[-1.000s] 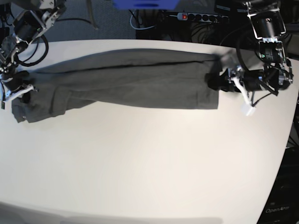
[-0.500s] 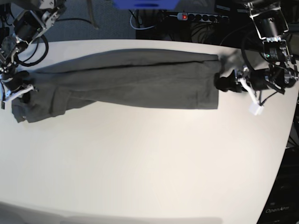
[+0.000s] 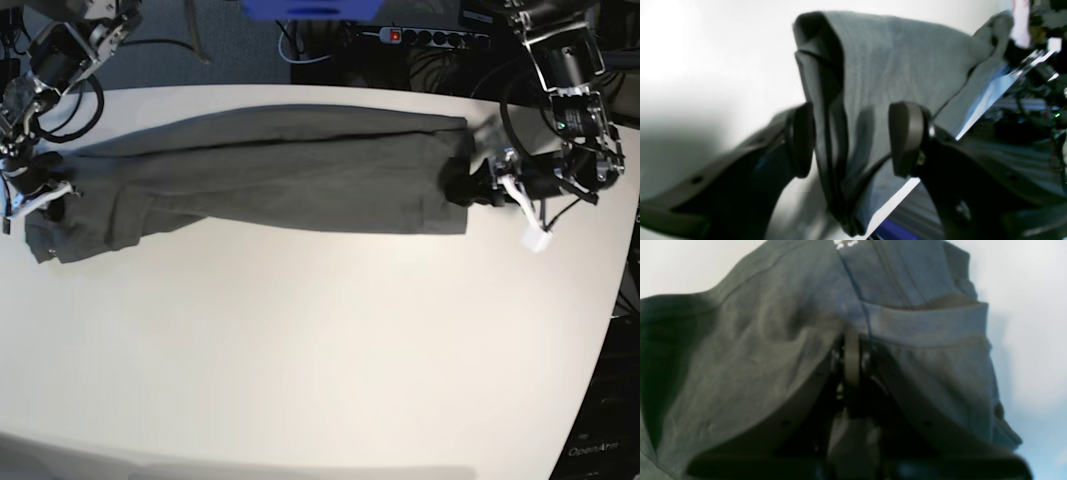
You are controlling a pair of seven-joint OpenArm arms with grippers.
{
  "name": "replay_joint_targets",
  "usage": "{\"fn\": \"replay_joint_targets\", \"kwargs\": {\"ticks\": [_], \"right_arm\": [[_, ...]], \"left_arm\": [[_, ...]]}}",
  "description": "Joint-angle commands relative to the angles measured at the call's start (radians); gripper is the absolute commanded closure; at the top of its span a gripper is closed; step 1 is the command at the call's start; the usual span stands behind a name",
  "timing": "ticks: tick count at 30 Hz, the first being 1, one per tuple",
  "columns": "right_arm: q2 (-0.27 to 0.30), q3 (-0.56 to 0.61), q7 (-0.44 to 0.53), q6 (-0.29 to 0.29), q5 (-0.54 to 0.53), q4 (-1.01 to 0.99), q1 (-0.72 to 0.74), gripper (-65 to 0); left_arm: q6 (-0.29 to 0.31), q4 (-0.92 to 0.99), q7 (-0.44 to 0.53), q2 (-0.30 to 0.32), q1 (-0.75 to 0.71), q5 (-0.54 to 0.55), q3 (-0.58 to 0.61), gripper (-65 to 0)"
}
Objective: Fold the T-shirt properly
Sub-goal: 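Lower the left gripper and pinch the strip end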
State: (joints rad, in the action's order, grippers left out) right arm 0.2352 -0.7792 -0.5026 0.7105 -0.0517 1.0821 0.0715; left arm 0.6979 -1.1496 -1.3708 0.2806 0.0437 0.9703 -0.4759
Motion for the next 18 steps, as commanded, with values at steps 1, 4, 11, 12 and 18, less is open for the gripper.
{"fn": "replay_joint_targets", "kwargs": {"ticks": [1,4,11,12,18], "right_arm": [[-0.007,0.004,-0.126,-0.012,0.106,-0.015,-0.016,-0.6],[-0.007,0.004,-0.126,-0.012,0.106,-0.015,-0.014,-0.6],[-0.007,0.004,-0.126,-0.012,0.106,-0.015,-0.014,-0.6],[-0.007,0.004,-0.126,-0.012,0.106,-0.015,-0.014,-0.6],[-0.007,0.004,-0.126,-0.012,0.106,-0.015,-0.014,-0.6]], "left_arm": [[0.0,0.001,-0.025,0.01,0.009,-0.034,0.001,-34.7],[0.0,0.007,-0.025,0.01,0.012,-0.034,0.003,-34.7],[0.0,0.012,-0.025,-0.017,0.015,-0.11,0.001,-34.7],[0.0,0.012,-0.025,-0.025,0.017,-0.129,0.001,-34.7],[0.0,0.012,-0.025,-0.062,0.028,-0.182,-0.001,-34.7]]}}
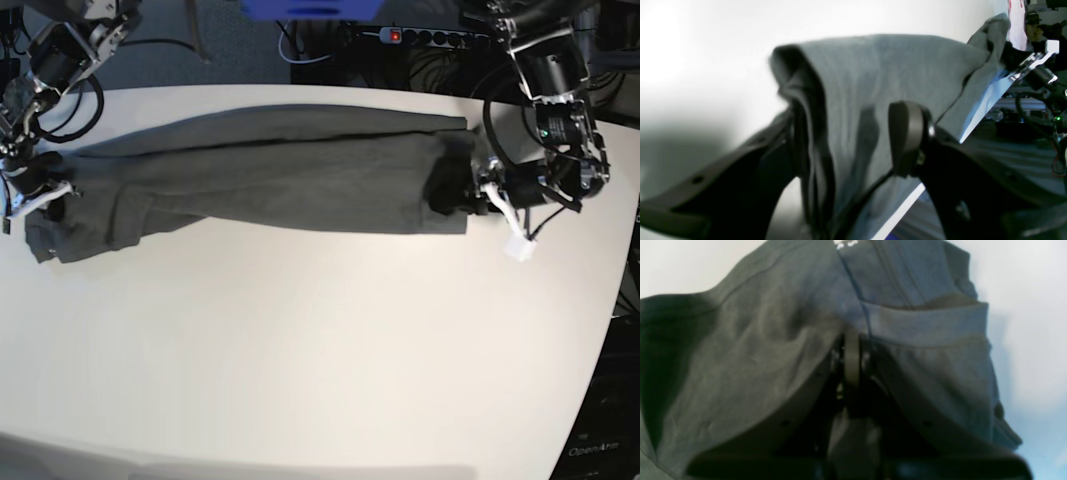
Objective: Fold the T-shirt properly
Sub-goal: 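Lower the left gripper and pinch the strip end, then lift the pinched strip end with the left gripper toward the right gripper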
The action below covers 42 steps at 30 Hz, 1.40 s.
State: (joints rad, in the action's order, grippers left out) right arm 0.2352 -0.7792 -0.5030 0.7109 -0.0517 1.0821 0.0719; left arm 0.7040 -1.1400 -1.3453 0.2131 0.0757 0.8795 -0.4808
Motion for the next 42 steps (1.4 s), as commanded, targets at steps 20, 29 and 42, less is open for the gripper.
{"fn": "replay_joint_targets", "kwargs": {"ticks": [20,29,42], "right_arm": [[-0.009,0.004,-0.125,-0.013,0.106,-0.015,-0.019,-0.6],[-0.009,0.004,-0.125,-0.013,0.106,-0.015,-0.019,-0.6],[-0.009,0.031,-0.125,-0.013,0.106,-0.015,-0.017,-0.6]], "left_arm": [[-0.006,0.001,-0.051,0.001,-0.004,-0.093,0.008,-2.7],[-0.006,-0.008,-0.051,0.001,0.025,-0.084,-0.002,-2.7],[-0.006,-0.01,-0.051,-0.071,0.08,-0.064,0.008,-2.7]]}}
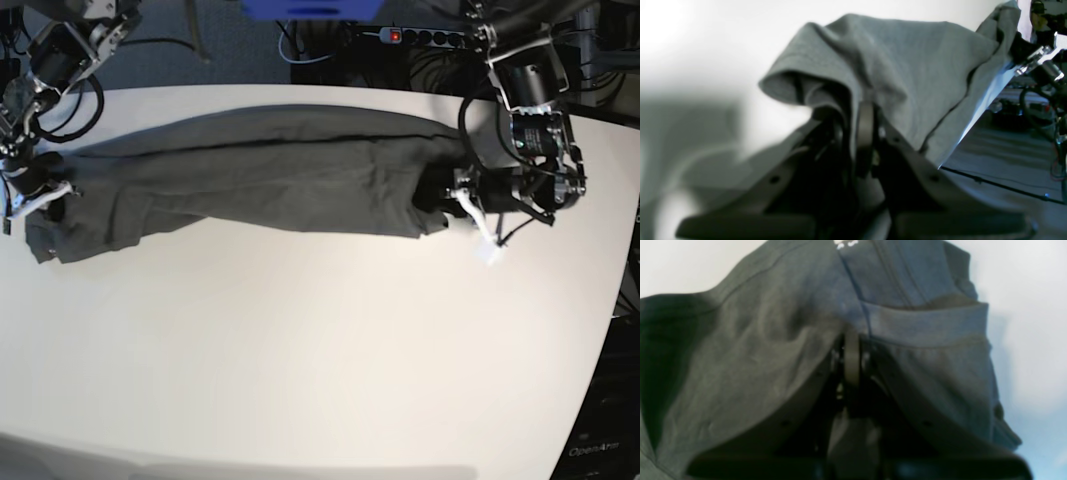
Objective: Fold the T-shirt properly
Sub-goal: 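Lift the pinched strip end with the left gripper toward the right gripper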
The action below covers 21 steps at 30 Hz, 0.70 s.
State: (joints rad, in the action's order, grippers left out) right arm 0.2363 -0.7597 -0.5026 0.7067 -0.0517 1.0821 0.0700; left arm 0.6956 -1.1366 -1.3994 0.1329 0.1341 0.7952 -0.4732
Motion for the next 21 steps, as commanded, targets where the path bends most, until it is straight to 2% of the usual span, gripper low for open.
{"fn": "replay_joint_targets", "kwargs": {"ticks": [1,5,7,12,21], "right_arm": [[-0.01,0.022,-0.126,-0.009,0.106,-0.015,-0.016,-0.6],[-0.01,0.032,-0.126,-0.009,0.106,-0.015,-0.016,-0.6],[-0.01,0.032,-0.126,-0.009,0.106,-0.015,-0.014,-0.6],[-0.01,0.032,-0.126,-0.009,0.106,-0.015,-0.012,-0.6],[-0.016,0.033,-0.124,-0.009,0.106,-0.015,-0.009,-0.6]], "left_arm": [[0.003,-0.015,0.003,0.011,0.023,0.02,0.0,-2.7],[0.003,-0.122,0.003,0.011,0.012,0.028,0.0,-2.7],[-0.035,-0.199,0.003,0.006,0.009,0.028,0.0,-2.7],[-0.07,-0.251,0.003,0.003,0.009,0.03,0.055,-2.7],[-0.072,-0.253,0.003,-0.098,0.012,0.02,0.109,-2.7]]}}
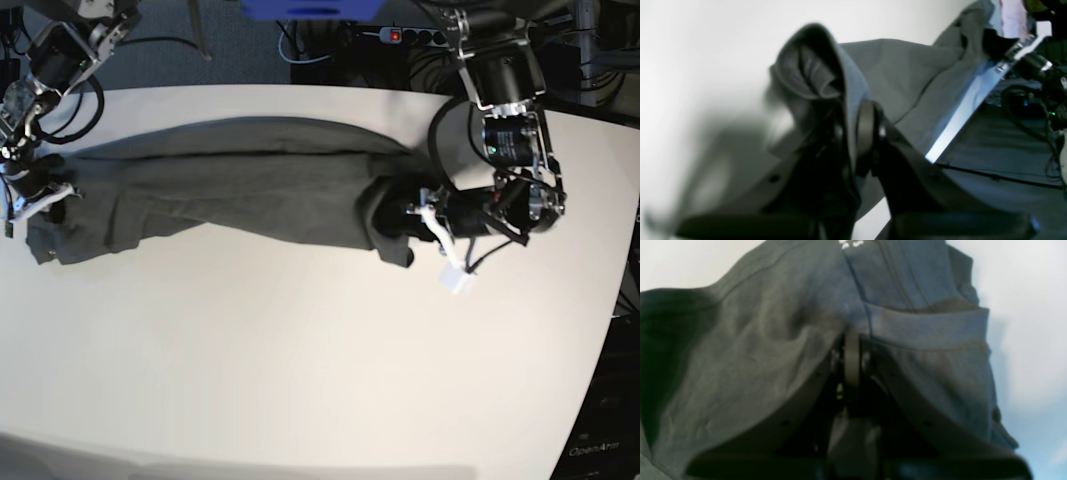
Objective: Fold the T-shirt properly
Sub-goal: 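Lift the pinched strip end with the left gripper toward the right gripper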
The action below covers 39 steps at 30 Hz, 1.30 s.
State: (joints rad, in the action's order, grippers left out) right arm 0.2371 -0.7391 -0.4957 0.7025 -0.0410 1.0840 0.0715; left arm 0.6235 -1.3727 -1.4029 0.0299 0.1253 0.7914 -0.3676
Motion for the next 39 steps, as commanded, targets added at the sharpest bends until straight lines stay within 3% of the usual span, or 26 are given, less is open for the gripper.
{"fn": "replay_joint_targets", "kwargs": {"ticks": [1,16,20,26,35,39], "right_arm": [[-0.022,0.013,-0.131,-0.004,0.095,-0.017,-0.005,-0.6],[-0.023,0.076,-0.131,-0.004,0.095,-0.017,-0.002,-0.6],[-0.023,0.076,-0.13,-0.004,0.095,-0.017,0.0,-0.6],[-0.023,0.076,-0.091,-0.004,0.097,-0.017,-0.006,-0.6],[-0.025,0.076,-0.091,-0.004,0.097,-0.017,-0.008,-0.6],[-0.025,0.076,-0.091,-0.004,0.097,-0.017,-0.008,-0.6]], "left_arm": [[0.0,-0.017,0.007,0.002,0.021,0.024,0.015,-2.7],[-0.001,-0.026,0.007,-0.035,-0.028,0.032,0.028,-2.7],[-0.061,-0.026,0.007,-0.031,-0.029,0.033,0.002,-2.7],[-0.1,-0.026,0.007,-0.009,0.001,0.035,-0.064,-2.7],[-0.288,-0.138,0.007,-0.006,-0.013,0.033,-0.017,-2.7],[-0.422,-0.271,0.007,-0.002,-0.042,0.033,0.06,-2.7]]}}
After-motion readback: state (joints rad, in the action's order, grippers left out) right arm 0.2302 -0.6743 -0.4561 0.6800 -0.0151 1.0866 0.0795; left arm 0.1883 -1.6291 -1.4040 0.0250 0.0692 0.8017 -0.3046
